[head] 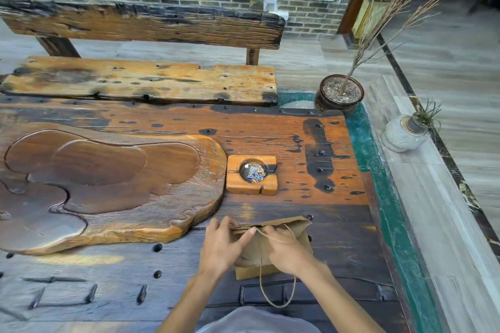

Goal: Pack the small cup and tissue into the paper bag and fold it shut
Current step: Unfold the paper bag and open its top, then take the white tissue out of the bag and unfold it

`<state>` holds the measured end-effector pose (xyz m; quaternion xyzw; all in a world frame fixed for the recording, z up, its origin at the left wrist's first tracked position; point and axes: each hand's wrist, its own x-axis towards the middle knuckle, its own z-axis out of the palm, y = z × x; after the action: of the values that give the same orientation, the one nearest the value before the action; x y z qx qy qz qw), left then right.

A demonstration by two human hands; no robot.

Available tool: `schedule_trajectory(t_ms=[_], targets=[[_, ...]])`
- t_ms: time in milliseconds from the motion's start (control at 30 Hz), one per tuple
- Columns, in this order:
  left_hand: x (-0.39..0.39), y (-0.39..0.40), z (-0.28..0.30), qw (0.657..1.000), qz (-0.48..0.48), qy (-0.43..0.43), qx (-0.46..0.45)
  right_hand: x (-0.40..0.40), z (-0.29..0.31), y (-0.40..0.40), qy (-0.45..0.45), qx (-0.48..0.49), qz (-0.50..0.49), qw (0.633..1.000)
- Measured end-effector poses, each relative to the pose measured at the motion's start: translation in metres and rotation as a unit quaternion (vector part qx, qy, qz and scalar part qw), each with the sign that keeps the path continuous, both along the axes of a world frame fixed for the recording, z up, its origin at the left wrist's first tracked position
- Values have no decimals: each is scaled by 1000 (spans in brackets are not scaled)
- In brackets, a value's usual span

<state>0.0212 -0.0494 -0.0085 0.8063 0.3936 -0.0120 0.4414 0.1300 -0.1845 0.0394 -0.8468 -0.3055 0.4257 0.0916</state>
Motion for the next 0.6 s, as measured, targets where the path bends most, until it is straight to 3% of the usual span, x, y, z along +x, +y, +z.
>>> schedule_trajectory(t_ms=[100,433,600], targets=[[1,-1,-3,1000,-9,-9,-7,1,-6,4,-62,6,46,997],[2,2,-5,993,-39,-105,38,3,-20,8,-119,-23,114,986],[10,3,3,993,-47,-86,72,4,-20,7,-150,2,112,982]])
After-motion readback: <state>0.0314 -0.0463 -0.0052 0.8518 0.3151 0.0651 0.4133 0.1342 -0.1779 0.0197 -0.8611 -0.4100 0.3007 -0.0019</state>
